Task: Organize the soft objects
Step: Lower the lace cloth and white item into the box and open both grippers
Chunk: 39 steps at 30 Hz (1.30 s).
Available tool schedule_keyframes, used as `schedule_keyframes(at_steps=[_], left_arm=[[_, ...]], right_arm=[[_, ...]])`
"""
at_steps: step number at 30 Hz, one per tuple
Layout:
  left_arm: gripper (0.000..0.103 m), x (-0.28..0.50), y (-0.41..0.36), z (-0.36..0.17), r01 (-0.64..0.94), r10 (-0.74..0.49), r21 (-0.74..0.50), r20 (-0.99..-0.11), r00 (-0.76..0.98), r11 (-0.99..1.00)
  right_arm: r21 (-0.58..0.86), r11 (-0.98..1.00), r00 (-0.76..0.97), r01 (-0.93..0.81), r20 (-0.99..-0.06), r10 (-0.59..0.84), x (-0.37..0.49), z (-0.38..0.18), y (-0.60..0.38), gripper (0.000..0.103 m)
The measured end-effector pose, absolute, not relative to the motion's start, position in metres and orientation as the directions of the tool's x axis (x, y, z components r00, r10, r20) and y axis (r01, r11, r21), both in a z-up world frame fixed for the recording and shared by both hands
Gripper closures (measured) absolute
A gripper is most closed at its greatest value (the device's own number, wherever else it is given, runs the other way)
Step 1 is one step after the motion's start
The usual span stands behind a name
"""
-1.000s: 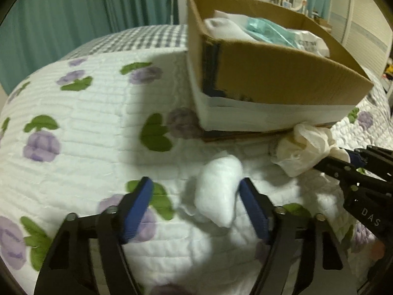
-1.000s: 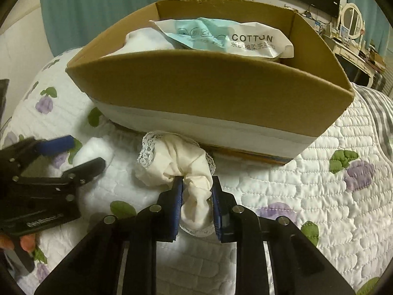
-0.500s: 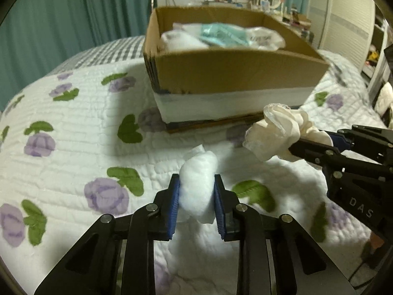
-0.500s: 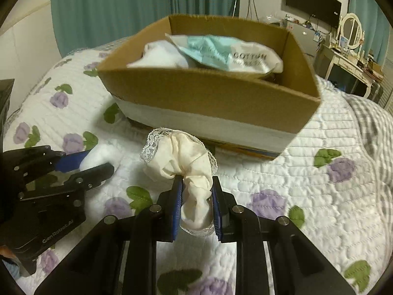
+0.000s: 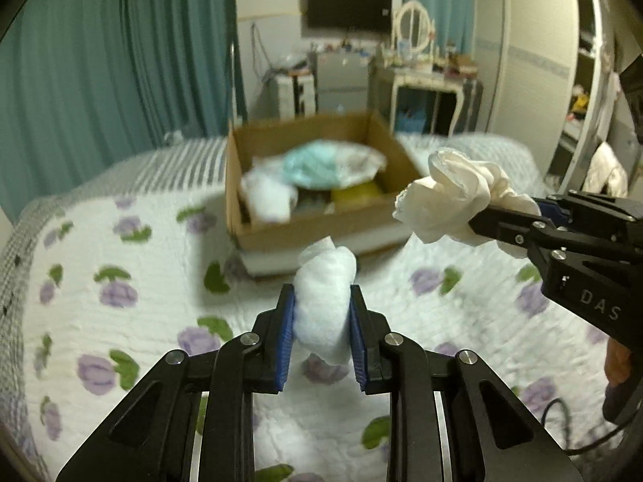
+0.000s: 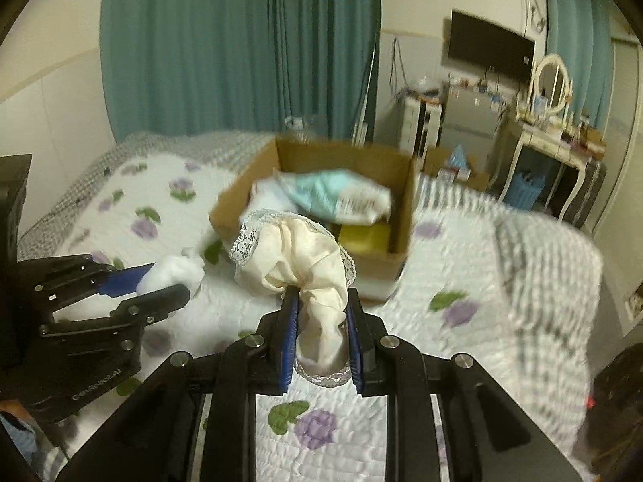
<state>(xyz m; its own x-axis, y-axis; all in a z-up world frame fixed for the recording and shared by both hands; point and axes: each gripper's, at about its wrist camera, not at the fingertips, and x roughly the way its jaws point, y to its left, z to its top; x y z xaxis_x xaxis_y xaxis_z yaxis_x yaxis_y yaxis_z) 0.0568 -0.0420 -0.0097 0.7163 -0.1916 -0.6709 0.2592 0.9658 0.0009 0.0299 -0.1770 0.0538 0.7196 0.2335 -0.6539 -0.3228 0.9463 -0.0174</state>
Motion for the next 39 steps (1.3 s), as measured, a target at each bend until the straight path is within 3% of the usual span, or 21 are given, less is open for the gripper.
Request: schedule_keyframes(at_steps=[8, 21, 22, 23, 24, 25, 33, 35, 39], left_arm=[[0.079, 0.073, -0.042, 0.039, 0.253, -0.225, -0.040, -0.603, 0.765, 0.967], [0.079, 0.187, -0.050, 0.000, 0.223, -0.199, -0.047, -0.648, 0.735, 0.974], [0.079, 0.195, -0.051, -0.007, 0.223, -0.196, -0.043, -0.658, 0.728, 0.974], [0.079, 0.199, -0.052, -0.010, 0.225, -0.193, -0.037, -0.661, 0.725, 0.974], [0.079, 0.204, -0.054, -0.015, 0.232, -0.189, -0.025, -0.665, 0.722, 0.972], [0.079, 0.208, -0.055, -0.019, 0.238, -0.190, -0.019, -0.668, 0.720, 0.971], [0.074, 0.228, -0.067, -0.046, 0.250, -0.182, 0.000, -0.685, 0.705, 0.968], [0.069, 0.231, -0.069, -0.051, 0.237, -0.170, 0.001, -0.696, 0.698, 0.972], [0.029, 0.225, -0.068, -0.047, 0.204, -0.159, -0.017, -0.689, 0.707, 0.979]], right_arm=[[-0.053, 0.905, 0.732, -0.423, -0.608, 0.306, 0.050, 0.101, -0.179, 0.082], [-0.003, 0.890, 0.645, -0.456, -0.690, 0.328, 0.169, 0.035, -0.171, 0.082], [0.000, 0.895, 0.651, -0.445, -0.687, 0.323, 0.174, 0.029, -0.172, 0.079], [0.001, 0.904, 0.661, -0.427, -0.682, 0.313, 0.179, 0.025, -0.174, 0.065], [0.005, 0.913, 0.675, -0.408, -0.672, 0.305, 0.181, 0.021, -0.178, 0.042], [0.011, 0.918, 0.687, -0.396, -0.660, 0.304, 0.183, 0.020, -0.180, 0.033], [0.073, 0.950, 0.770, -0.303, -0.569, 0.289, 0.189, 0.022, -0.211, 0.029], [0.070, 0.953, 0.777, -0.294, -0.563, 0.282, 0.187, 0.023, -0.215, 0.026], [0.072, 0.960, 0.788, -0.271, -0.555, 0.265, 0.185, 0.032, -0.222, 0.023]])
